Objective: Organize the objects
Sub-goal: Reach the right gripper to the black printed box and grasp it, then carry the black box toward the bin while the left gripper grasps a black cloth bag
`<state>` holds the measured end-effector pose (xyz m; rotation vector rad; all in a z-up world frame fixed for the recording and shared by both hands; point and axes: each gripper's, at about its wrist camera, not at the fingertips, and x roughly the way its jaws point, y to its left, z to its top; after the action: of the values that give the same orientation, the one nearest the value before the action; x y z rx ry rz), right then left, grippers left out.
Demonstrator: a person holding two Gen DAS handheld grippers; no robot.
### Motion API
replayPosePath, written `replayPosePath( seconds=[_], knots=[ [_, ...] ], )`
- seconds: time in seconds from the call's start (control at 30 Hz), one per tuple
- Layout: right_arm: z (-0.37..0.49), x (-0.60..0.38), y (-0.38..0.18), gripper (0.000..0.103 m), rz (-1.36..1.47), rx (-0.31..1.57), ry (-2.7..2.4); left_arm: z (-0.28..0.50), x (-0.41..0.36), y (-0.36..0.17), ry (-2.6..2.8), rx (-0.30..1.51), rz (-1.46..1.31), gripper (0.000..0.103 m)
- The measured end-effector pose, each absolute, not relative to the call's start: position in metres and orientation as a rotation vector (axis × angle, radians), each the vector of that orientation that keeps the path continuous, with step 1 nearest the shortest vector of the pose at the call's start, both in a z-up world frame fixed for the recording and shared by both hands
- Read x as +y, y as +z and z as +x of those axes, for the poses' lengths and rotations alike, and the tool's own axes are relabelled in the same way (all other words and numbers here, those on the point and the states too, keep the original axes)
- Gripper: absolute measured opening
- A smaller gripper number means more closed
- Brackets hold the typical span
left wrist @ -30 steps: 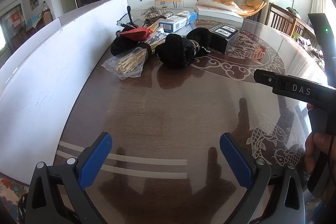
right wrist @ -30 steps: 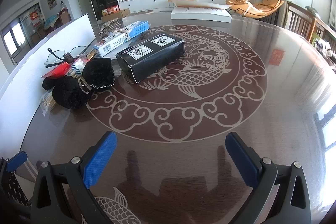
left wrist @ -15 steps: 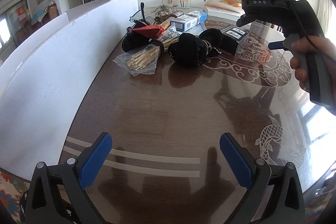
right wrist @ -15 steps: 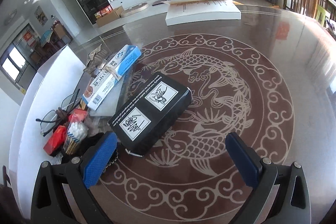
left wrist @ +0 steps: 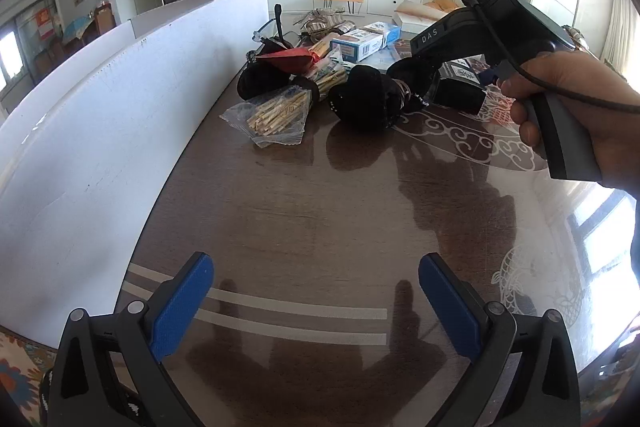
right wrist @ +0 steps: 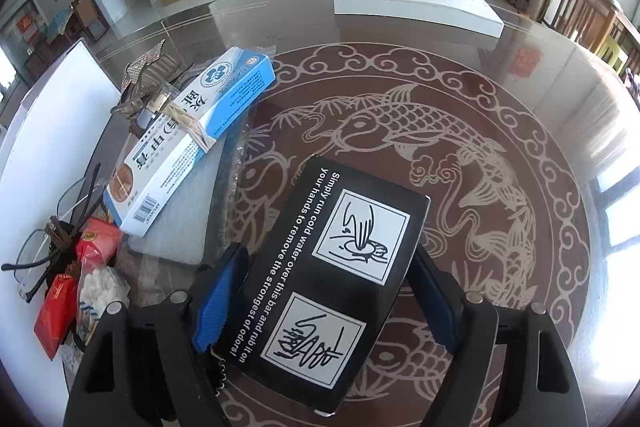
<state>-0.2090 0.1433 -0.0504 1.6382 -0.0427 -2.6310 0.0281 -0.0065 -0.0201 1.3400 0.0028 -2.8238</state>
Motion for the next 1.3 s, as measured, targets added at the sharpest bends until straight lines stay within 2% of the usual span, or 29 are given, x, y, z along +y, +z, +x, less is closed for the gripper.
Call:
replayPosePath(
  seconds=[0.03,0.07,0.37,0.57,0.83,1.3],
  knots=[
    [-0.201,0.139,-0.050,0.062,1.612,0.016,-2.623,0.028,-0.006,-0.020,-2.824,-0.001,1.339,0.103],
    [-0.191,0.135,-0.051,0.060,1.580,0.064,-2.606,0.029,-0.006,-0.020,-2.825,-0.006,1.338,0.103],
    [-0.089,0.115,-0.058,0.060,1.323,0.347,-2.342,0.032,-0.007,-0.018,-2.849,0.025,1.364,0.103],
    [-0.050,0.141,-0.060,0.060,1.299,0.344,-2.361,0.035,-0.010,-0.014,-2.871,0.070,1.366,0.103],
    [-0.072,0.142,-0.059,0.060,1.317,0.295,-2.434,0.038,-0.014,-0.011,-2.869,0.105,1.354,0.103],
    [-0.026,0.104,-0.061,0.060,1.171,0.398,-2.270,0.069,-0.042,0.000,-2.882,0.274,1.302,0.103]
  ],
)
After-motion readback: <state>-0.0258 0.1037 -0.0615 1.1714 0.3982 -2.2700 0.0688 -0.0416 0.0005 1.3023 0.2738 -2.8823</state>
